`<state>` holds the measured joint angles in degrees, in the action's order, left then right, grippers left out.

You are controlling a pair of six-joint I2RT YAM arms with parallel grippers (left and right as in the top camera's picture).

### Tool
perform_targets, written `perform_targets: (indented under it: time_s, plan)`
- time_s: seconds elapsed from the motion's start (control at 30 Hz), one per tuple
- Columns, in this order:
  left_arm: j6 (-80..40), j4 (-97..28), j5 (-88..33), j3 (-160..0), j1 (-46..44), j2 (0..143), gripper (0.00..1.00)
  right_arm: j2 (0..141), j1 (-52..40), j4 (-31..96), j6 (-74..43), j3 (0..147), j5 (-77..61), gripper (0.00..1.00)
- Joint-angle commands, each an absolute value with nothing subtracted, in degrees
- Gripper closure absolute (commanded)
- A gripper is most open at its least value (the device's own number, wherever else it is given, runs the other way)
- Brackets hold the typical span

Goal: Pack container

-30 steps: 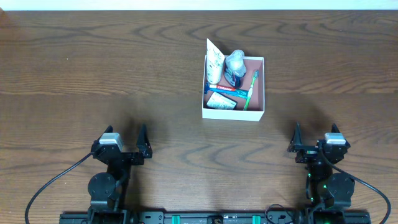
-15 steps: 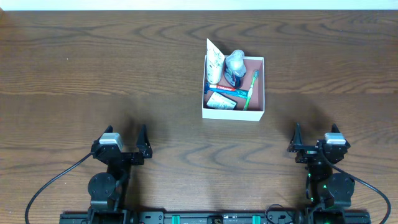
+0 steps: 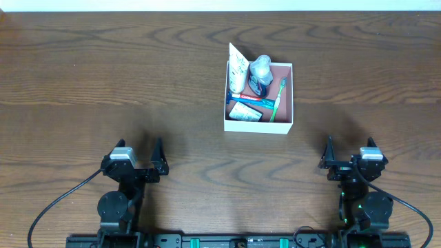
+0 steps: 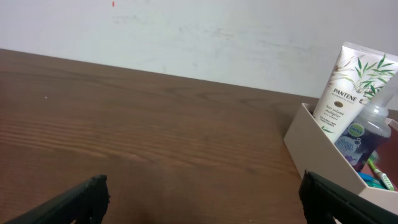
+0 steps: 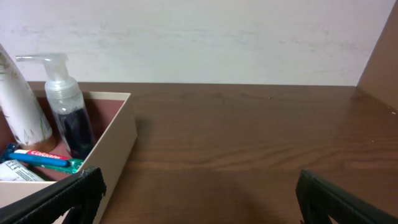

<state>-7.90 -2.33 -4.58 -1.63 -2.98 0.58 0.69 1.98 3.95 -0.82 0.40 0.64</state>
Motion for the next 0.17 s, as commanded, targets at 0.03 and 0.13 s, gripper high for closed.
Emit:
perform_targets:
  time_s: [0.03,0.13]
  plan:
    - [-7.6,-3.6,-5.5,-0.2,-2.6,0.2,0.02,0.3,1.4,4.2,-0.4,0.3,0.8,0.01]
    - [-7.6,-3.6,-5.5,-0.2,-2.6,0.2,0.02,0.3,1.4,4.2,-0.4,0.3,0.8,0.01]
